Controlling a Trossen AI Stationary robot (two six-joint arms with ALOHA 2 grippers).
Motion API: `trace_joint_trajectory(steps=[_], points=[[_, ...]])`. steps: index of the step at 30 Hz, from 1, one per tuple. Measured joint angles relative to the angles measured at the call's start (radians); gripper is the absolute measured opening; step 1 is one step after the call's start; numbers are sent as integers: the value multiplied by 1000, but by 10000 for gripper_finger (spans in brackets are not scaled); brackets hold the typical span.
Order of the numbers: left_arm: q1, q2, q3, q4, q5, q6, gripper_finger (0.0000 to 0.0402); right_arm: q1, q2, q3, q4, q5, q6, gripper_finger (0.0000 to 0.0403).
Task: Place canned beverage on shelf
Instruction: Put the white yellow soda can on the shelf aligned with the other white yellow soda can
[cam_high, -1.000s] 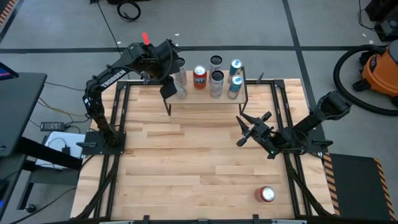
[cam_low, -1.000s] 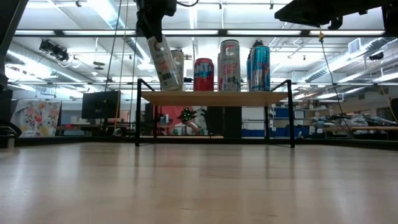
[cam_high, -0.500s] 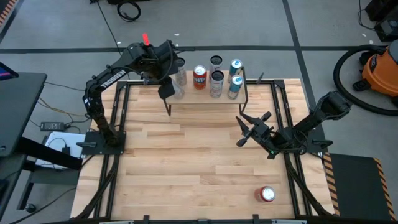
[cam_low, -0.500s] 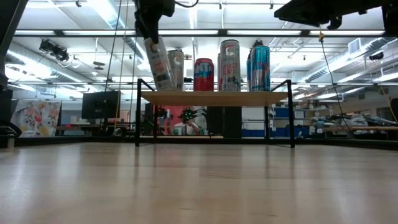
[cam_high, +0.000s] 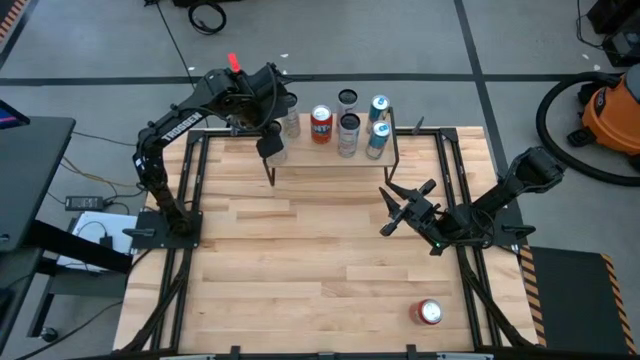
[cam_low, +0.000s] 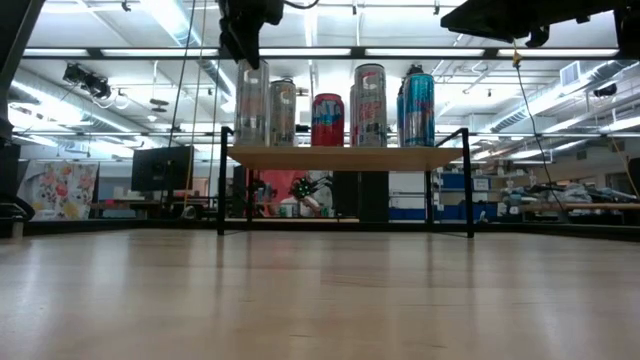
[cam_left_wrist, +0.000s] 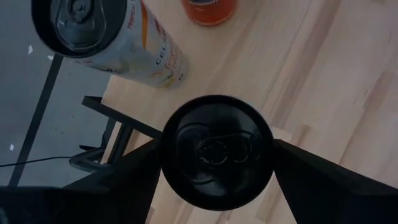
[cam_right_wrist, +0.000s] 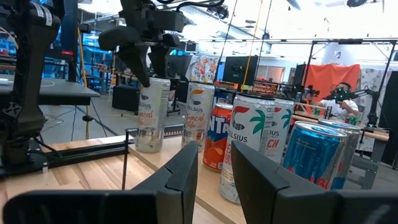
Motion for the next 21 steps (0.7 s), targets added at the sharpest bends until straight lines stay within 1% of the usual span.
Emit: trace_joint_trajectory(steps=[6,11,21], points=[[0,0,0,22,-4,-3,306,0,0,0,0,0,0,106],[0,0,0,47,-48,-4,307,0,0,0,0,0,0,106],[-3,0,0,61,-49,-4,307,0,0,0,0,0,0,106]])
